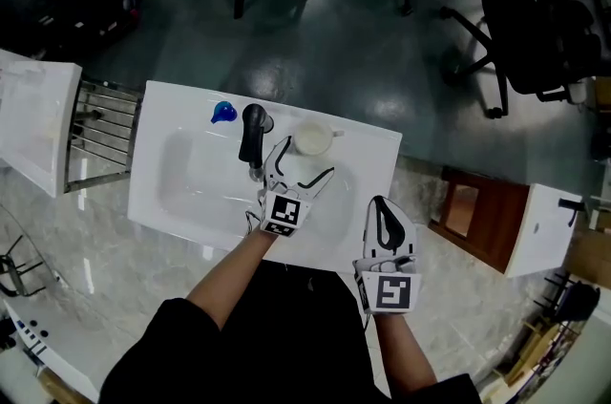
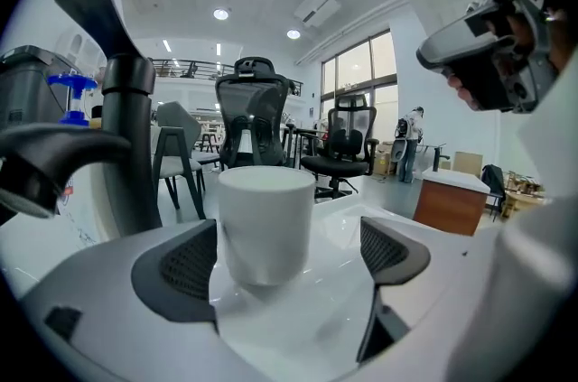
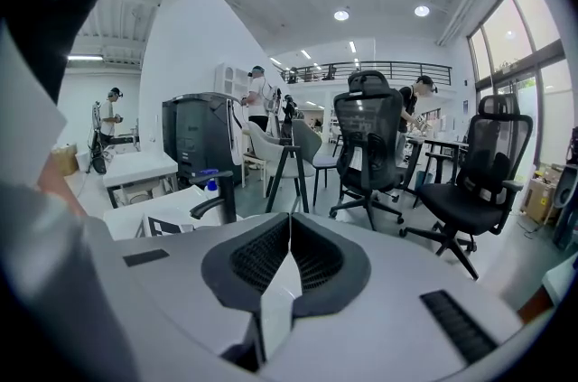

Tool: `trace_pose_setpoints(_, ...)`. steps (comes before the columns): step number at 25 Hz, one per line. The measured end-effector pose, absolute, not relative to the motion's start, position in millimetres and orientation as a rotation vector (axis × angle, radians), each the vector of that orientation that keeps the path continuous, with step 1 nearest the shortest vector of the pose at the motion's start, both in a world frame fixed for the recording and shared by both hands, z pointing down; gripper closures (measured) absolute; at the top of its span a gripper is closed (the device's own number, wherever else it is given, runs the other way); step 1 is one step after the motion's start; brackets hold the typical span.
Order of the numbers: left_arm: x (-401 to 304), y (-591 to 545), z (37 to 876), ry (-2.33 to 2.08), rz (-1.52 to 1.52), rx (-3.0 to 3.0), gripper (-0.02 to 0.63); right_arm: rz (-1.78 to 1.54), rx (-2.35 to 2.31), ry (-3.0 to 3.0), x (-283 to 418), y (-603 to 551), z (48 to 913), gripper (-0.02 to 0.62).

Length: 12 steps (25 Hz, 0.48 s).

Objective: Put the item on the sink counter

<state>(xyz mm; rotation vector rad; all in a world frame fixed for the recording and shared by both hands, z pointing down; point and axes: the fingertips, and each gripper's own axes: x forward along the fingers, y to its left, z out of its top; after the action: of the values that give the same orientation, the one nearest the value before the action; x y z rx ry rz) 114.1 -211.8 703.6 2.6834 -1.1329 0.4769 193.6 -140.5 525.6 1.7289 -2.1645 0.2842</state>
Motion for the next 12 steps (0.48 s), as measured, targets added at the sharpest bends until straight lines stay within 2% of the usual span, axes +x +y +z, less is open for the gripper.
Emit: trace_pose_setpoints(12, 99.4, -138.0, 652.0, -0.957, 0.485, 2.742, 0.121, 0.355, 1.821, -2.128, 161.5, -62.3, 501.1, 0.563)
